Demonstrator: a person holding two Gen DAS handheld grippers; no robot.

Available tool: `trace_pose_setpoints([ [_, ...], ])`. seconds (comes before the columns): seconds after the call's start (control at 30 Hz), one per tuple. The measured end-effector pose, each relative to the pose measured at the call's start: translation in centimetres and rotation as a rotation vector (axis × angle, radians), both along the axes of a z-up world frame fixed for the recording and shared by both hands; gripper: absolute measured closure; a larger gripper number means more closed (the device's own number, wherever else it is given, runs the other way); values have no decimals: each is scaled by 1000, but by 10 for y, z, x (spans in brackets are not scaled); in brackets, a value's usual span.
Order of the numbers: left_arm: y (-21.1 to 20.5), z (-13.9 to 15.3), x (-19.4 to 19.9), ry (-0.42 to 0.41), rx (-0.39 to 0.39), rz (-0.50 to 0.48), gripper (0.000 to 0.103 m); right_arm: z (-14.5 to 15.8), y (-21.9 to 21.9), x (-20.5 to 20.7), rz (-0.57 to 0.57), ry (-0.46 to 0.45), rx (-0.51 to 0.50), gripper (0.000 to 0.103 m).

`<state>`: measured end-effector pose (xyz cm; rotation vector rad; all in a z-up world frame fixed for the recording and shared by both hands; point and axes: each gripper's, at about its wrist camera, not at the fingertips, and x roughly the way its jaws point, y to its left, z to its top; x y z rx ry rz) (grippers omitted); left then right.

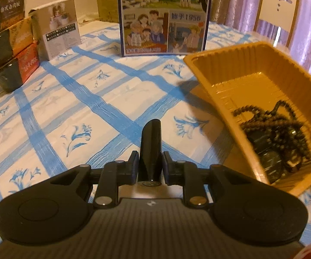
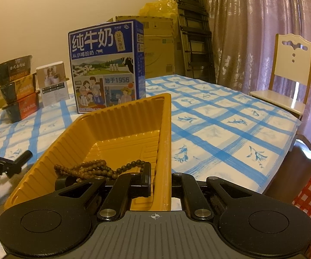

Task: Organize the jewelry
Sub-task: 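Carry the black cylinder into the orange tray and open the left tool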

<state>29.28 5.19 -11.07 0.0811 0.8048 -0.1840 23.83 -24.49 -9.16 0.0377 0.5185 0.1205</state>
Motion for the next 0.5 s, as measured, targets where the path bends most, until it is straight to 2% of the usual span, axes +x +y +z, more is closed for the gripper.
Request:
trace_pose_setpoints([
  [0.23,-4,36,-28,-44,-72,2,83,1,1,-1,0,-2,2,95],
  [0.5,-28,67,-47,-64,-178,-30,83,4,2,-5,2,-8,4,95],
])
